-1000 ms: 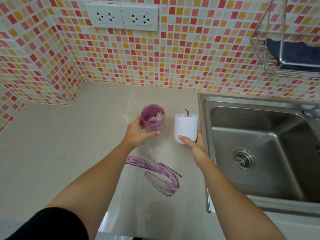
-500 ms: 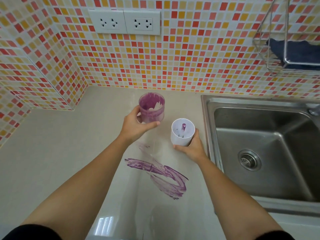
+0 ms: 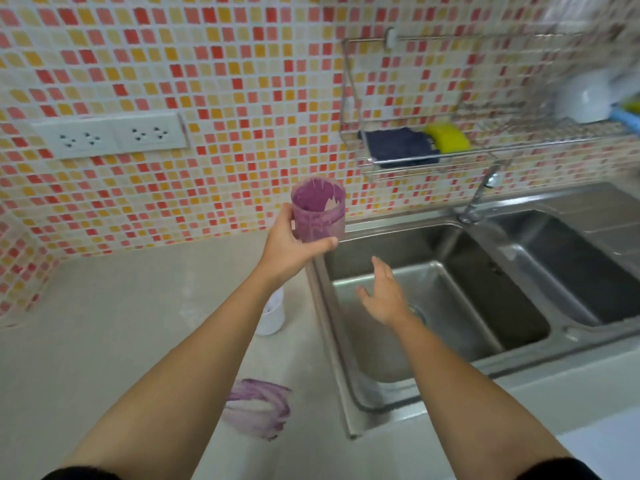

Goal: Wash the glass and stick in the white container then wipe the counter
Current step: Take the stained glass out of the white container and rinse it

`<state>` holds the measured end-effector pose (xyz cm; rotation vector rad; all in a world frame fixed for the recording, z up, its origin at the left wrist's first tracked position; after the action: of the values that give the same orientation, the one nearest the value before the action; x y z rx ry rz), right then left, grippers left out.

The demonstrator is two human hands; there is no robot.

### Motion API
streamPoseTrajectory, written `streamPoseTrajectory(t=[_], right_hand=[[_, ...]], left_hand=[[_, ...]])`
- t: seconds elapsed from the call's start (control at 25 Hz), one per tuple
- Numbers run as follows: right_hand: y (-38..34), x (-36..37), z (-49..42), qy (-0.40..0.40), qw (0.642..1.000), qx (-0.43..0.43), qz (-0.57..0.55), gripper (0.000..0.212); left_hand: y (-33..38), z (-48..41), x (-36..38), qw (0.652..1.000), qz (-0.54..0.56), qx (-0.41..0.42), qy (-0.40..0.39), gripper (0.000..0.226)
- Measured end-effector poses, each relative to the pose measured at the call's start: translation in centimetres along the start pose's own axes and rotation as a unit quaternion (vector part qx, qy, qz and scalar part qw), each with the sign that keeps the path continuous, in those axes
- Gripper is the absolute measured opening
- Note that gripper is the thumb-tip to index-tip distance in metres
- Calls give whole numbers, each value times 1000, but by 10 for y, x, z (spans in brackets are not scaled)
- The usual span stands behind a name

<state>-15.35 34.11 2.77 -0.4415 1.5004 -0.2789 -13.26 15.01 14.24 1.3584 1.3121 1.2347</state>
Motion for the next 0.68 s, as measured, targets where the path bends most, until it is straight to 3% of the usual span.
streamPoseTrajectory(t=[0.2, 0.4, 0.68], right_hand=[[133, -50, -22, 29, 995, 16, 95, 63], [276, -86, -49, -18, 978, -1, 206, 65], [375, -78, -77, -84, 951, 19, 298, 67]], left_hand=[[-74, -14, 130, 995, 53, -78, -37, 80], [-144, -26, 241, 973, 144, -183, 9, 74], [-196, -35, 293, 970, 63, -230, 41, 78]])
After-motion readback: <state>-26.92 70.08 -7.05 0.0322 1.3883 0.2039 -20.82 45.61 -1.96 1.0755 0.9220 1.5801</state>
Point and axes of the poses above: each hand's wrist, its own z-axis away from the middle knuckle, its own x-axis out of the palm, y = z × x, the point moved 3 cm from there along -z, towards the middle knuckle, and after that the axes turned 14 degrees about z, right-handed, at the moved point
